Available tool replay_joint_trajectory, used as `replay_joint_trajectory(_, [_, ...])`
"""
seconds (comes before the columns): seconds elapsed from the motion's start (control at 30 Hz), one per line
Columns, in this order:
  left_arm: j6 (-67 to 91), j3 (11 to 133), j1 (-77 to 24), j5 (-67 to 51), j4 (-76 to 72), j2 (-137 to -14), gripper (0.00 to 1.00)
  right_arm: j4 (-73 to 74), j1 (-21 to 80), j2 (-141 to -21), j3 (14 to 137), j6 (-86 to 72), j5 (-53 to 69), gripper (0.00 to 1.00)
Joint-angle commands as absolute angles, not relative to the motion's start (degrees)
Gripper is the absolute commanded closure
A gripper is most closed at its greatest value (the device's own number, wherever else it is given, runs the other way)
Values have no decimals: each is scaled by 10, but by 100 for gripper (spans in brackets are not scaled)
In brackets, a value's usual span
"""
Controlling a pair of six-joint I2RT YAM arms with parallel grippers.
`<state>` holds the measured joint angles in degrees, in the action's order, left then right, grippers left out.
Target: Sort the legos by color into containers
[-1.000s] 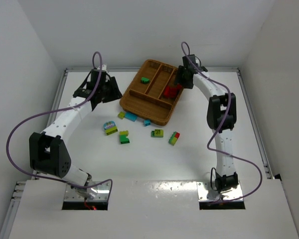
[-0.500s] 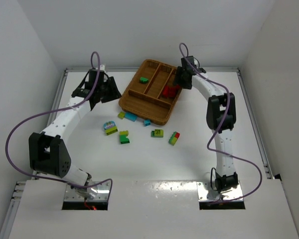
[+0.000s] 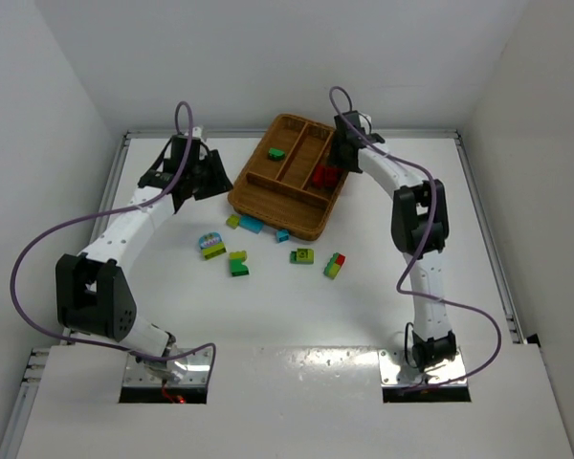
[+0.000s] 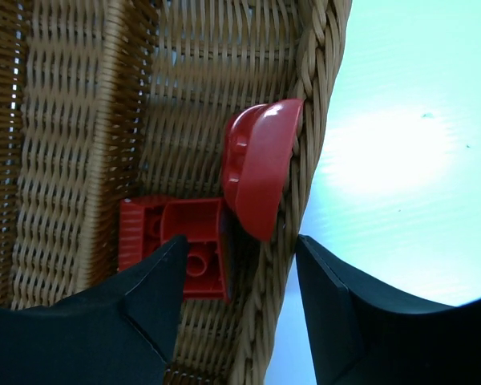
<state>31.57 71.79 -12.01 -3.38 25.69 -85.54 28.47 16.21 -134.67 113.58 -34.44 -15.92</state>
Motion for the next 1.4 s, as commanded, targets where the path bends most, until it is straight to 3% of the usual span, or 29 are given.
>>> replay_joint_trajectory(0.0, [316,715,-115,-34,251,-838,49,255,180,-1296,1136,-340,-223,43])
replay_joint_trajectory(0.6, [310,715,-115,-24,251,-838,49,274,170,-1382,1232,-345,-139,41])
replay_joint_trajectory(0.83, [310,715,-115,-24,257,-838,49,254,164,-1390,1256,-351,-55,37])
replay_joint_trajectory(0.97, [310,715,-115,-24,257,-838,49,159,171,-1291,1137,-335,-80,36])
replay_joint_trajectory(1.07, [305,715,-115,-19,257,-838,49,51,177,-1220,975,-344,-142,36])
replay_joint_trajectory(1.13, [305,721,-115,-13,257,-838,49,25,171,-1192,950,-355,-169,36])
replay_joint_trajectory(1.37, [305,721,-115,-13,257,-838,49,170,153,-1289,1091,-363,-150,34])
